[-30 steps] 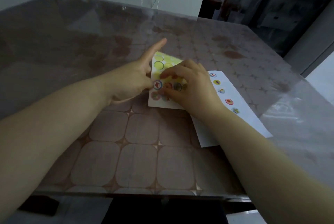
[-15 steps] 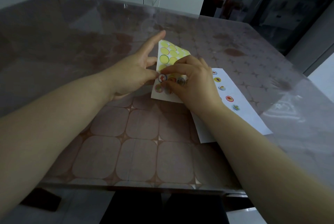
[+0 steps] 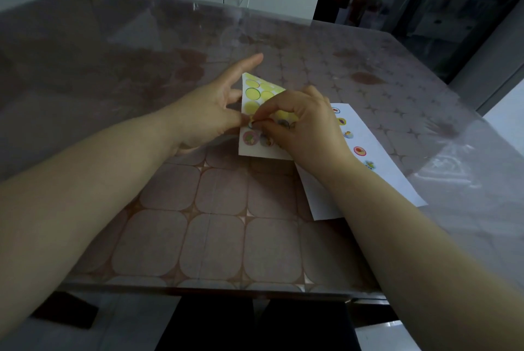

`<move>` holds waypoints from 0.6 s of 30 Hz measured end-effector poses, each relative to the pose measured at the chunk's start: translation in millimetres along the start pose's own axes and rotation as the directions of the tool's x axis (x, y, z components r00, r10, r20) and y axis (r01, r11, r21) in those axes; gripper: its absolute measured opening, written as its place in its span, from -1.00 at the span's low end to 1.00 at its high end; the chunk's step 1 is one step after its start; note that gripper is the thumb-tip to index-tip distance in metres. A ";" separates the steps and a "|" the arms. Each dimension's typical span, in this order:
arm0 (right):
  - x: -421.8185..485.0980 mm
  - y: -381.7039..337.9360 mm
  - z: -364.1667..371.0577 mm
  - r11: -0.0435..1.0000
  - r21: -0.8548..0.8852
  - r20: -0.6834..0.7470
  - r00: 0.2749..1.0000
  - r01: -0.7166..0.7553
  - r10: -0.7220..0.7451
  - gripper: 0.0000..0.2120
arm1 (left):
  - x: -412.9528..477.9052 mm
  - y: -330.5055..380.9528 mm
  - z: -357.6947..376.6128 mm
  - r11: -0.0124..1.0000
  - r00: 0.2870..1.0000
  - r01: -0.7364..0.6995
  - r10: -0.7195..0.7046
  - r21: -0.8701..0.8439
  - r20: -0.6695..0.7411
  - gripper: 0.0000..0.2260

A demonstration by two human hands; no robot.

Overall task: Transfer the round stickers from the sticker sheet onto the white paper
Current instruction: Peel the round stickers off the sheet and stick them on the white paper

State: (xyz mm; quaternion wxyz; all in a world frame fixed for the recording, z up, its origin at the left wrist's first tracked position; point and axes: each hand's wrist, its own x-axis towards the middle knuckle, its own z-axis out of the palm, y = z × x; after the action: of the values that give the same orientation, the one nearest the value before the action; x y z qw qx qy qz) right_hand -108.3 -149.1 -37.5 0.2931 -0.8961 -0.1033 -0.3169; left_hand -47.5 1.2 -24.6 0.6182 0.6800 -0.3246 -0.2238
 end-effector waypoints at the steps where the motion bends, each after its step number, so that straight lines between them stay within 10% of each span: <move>1: 0.3 -0.2 -0.8 1.000 0.011 0.010 1.000 -0.008 0.008 -0.92 | 0.3 -0.3 -0.4 1.000 1.000 0.003 -0.003 0.003 -0.002 -0.25; 18: 1.9 -7.0 -4.8 0.995 0.058 -0.016 0.996 -0.086 0.087 -0.94 | -0.4 -3.0 0.3 1.000 1.000 -0.012 0.013 -0.003 0.019 -0.13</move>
State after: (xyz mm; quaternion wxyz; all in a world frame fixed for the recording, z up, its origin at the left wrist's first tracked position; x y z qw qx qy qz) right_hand -111.9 -146.2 -30.1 0.3331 -0.8880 -0.0707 -0.3091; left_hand -47.4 1.4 -27.7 0.6175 0.6749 -0.3343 -0.2268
